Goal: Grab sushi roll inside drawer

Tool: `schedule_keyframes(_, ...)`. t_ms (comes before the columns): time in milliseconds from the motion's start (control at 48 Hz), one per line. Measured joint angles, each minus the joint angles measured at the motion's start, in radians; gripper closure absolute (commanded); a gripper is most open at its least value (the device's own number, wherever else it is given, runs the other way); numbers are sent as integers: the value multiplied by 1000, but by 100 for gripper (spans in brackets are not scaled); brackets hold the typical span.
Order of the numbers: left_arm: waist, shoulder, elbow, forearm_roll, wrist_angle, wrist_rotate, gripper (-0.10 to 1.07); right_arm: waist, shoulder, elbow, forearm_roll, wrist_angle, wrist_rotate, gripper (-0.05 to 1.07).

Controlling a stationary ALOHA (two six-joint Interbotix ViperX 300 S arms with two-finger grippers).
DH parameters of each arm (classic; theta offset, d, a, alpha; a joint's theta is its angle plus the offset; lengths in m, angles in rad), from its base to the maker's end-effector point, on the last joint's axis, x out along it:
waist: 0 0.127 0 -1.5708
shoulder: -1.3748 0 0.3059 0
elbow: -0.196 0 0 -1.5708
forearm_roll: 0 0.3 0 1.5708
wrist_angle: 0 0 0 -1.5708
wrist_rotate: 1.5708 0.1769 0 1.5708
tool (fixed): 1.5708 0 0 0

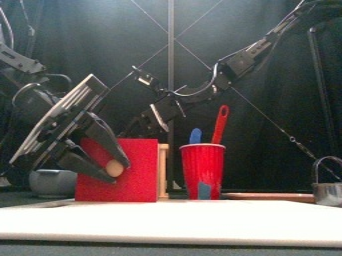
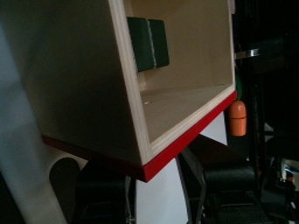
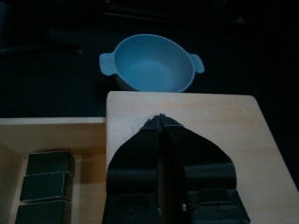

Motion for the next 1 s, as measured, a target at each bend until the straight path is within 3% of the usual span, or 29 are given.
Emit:
schedule_keyframes(396,-23,5,0,3,11,8,10,0,0,-2,0,0,0,101)
schedule_keyframes(1000,-21,5,2,3,-6,8,9,0,0,-2,0,0,0,101)
